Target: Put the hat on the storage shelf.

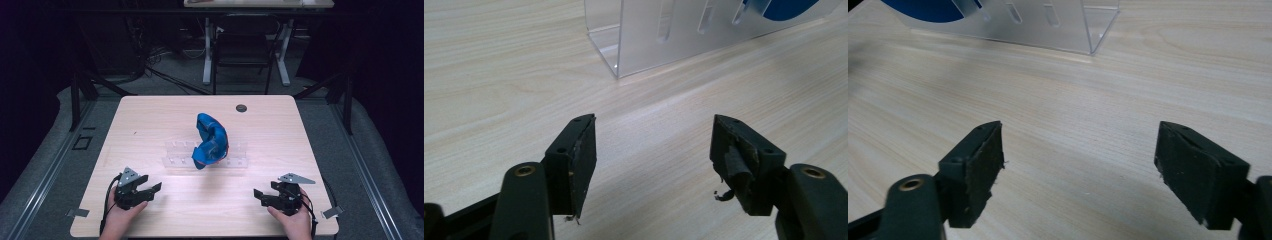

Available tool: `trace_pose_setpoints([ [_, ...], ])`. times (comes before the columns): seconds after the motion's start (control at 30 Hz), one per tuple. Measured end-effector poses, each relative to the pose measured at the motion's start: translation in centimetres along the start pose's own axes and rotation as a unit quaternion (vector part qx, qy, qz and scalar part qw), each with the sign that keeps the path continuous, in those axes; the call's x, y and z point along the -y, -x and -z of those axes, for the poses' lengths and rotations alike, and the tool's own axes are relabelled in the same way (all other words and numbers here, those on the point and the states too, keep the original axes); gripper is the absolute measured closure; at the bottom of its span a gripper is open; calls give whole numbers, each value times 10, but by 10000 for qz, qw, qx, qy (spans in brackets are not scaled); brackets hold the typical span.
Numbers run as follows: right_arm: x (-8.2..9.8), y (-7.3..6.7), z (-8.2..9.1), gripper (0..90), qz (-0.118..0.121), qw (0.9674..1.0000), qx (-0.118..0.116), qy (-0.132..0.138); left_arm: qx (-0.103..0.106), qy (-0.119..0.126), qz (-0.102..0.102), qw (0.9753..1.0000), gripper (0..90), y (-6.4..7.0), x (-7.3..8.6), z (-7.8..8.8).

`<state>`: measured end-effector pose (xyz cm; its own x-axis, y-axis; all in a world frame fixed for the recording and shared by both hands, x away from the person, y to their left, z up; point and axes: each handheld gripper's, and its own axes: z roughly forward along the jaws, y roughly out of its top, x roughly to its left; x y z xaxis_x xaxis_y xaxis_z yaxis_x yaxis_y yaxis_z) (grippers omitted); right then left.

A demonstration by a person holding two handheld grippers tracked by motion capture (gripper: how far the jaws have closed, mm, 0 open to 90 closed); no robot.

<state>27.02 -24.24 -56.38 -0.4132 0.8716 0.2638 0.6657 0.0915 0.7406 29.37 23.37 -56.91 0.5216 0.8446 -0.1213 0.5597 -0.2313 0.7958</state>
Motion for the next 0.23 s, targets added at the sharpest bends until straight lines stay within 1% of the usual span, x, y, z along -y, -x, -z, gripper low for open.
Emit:
trace_pose_setpoints([
  [0.07, 0, 0, 0, 152, 25, 10000, 85, 18, -76, 21, 2, 10000, 330, 1, -1, 1],
  [0.1, 0, 1, 0, 149, 13, 9999, 101, 26, -69, 56, 73, 9999, 307, 1, -1, 1],
  [0.13, 0, 1, 0, 143, -4, 9999, 107, 27, -56, 88, 94, 9999, 286, 1, -2, 1],
  [0.17, 0, 1, 1, 134, -31, 9999, 92, 33, -13, 144, 226, 9996, 241, 2, -3, 1],
  [0.2, 0, 1, 0, 121, -39, 9999, 98, 38, 47, 119, 323, 9994, 195, 2, -4, 2],
  [0.23, 0, 1, 0, 95, -54, 9999, 84, 36, 177, 143, 501, 9985, 158, 3, -5, 2],
])
